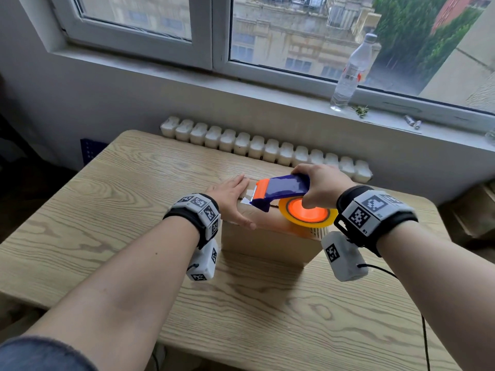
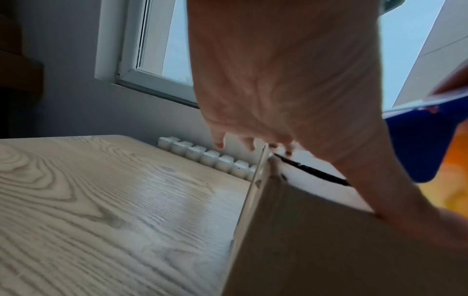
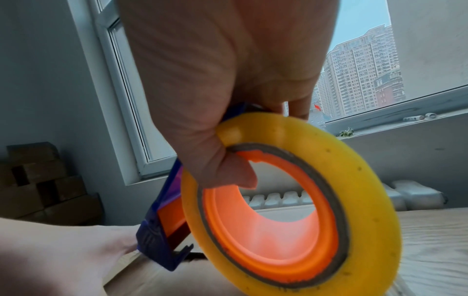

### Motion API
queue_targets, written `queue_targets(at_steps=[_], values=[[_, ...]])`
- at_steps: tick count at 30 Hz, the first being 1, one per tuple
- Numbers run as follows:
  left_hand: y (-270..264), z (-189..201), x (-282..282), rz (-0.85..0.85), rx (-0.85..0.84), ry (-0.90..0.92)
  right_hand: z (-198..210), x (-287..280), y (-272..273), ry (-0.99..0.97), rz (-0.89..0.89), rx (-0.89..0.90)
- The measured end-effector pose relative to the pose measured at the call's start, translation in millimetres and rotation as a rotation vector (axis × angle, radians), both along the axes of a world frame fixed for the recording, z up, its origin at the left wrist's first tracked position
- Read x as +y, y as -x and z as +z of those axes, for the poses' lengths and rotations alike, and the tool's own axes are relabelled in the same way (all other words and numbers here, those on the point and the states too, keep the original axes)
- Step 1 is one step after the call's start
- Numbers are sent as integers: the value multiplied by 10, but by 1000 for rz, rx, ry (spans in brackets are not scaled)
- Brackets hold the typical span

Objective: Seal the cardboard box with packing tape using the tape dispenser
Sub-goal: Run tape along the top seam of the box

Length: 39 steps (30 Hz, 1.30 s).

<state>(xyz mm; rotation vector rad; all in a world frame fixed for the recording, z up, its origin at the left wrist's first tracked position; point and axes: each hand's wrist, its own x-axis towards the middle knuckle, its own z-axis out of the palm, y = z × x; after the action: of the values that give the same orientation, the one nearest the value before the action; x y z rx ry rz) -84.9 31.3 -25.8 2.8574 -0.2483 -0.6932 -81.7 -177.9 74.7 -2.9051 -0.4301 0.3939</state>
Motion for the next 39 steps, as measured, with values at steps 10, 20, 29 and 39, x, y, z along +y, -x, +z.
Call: queue_targets(at_steps=[10,20,29,39], values=[[-64,62,-15,-40,50,-85,-18,39,-46,41,29,3],[-136,133,-22,-10,78,-160,-22,63,-67,42,16,10],[-103,109,-23,20,145,-14,6,2,-41,18,25,9],[-93,76,-8,27,147,-24,-10,-82,2,1,42,-15]])
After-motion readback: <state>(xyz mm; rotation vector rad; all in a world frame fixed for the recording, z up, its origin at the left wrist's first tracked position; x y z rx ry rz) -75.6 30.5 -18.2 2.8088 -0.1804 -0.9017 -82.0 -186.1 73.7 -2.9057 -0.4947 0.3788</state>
